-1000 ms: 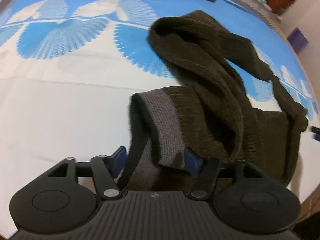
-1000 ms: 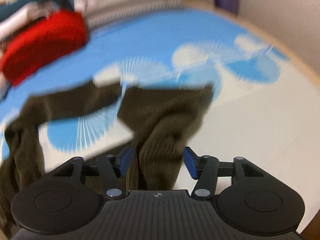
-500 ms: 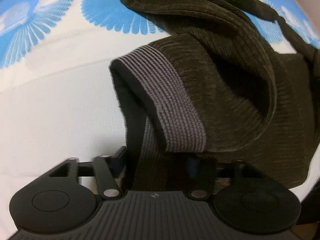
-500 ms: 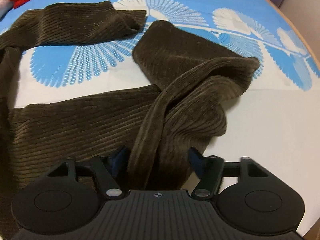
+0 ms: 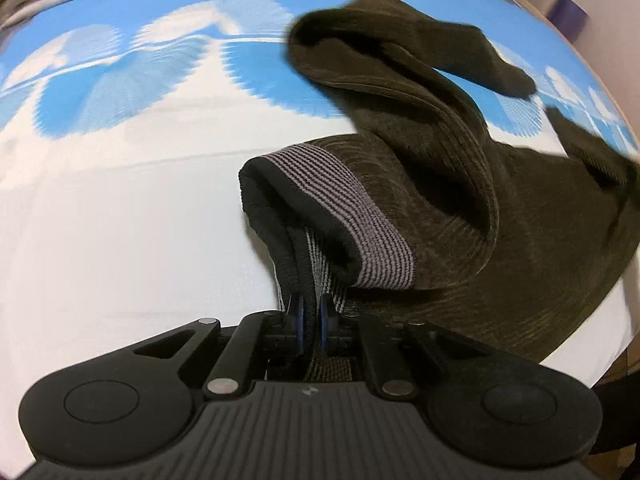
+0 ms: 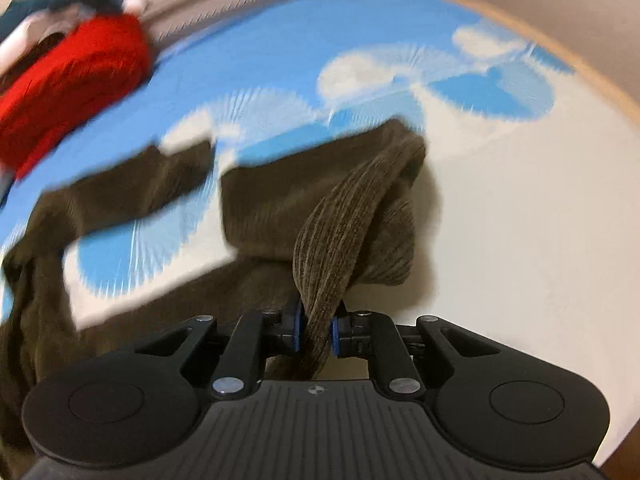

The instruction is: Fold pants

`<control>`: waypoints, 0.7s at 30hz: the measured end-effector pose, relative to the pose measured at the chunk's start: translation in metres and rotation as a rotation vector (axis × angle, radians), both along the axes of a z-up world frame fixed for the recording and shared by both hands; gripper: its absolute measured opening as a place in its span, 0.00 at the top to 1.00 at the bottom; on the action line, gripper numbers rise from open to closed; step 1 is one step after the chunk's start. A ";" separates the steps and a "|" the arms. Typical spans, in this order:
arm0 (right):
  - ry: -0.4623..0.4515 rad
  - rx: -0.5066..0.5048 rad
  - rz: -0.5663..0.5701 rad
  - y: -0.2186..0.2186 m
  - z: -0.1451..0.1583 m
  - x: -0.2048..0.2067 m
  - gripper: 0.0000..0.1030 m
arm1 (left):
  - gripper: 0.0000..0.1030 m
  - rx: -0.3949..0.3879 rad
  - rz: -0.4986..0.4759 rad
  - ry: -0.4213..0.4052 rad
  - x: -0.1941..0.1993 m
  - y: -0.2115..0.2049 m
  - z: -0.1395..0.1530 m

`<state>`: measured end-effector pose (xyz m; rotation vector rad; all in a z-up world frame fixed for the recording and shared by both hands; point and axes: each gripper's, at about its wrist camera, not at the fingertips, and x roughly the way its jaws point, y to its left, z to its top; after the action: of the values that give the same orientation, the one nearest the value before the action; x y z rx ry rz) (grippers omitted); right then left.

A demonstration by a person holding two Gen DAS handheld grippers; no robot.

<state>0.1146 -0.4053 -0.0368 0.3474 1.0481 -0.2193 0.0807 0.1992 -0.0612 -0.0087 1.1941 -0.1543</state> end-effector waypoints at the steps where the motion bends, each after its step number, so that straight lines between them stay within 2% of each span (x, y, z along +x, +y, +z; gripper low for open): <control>1: 0.048 0.015 0.059 0.003 -0.007 -0.005 0.86 | 0.92 0.029 0.023 0.000 -0.008 0.011 0.003; 3: 0.185 0.065 0.222 0.015 -0.027 -0.017 0.84 | 0.92 0.089 0.064 0.027 -0.027 0.031 0.005; 4: 0.239 0.098 0.268 0.019 -0.035 -0.024 0.81 | 0.92 0.112 0.064 0.047 -0.033 0.037 0.002; 5: 0.275 0.133 0.298 0.021 -0.041 -0.029 0.75 | 0.91 0.131 0.065 0.071 -0.038 0.043 -0.002; 7: 0.262 0.196 0.319 0.016 -0.040 -0.035 0.67 | 0.91 0.146 0.084 0.104 -0.044 0.052 -0.007; 9: 0.192 0.254 0.272 0.001 -0.031 -0.036 0.60 | 0.90 0.141 0.107 0.088 -0.043 0.055 -0.002; 11: 0.121 0.336 0.172 -0.023 -0.024 -0.035 0.59 | 0.87 0.101 0.153 0.063 -0.039 0.059 0.004; 12: 0.104 0.360 0.130 -0.034 -0.024 -0.032 0.59 | 0.76 0.069 0.175 0.062 -0.037 0.064 0.006; 14: 0.085 0.400 0.041 -0.051 -0.027 -0.027 0.59 | 0.66 0.048 0.219 0.070 -0.026 0.066 0.005; 18: 0.042 0.485 -0.053 -0.070 -0.036 -0.026 0.59 | 0.65 0.074 0.236 0.087 -0.021 0.066 0.003; 21: -0.003 0.487 -0.125 -0.087 -0.037 -0.026 0.58 | 0.63 0.094 0.248 0.083 -0.016 0.066 0.001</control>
<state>0.0886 -0.4927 -0.0741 0.8536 1.0715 -0.0715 0.0645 0.2657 -0.0599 -0.0814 1.2719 0.1204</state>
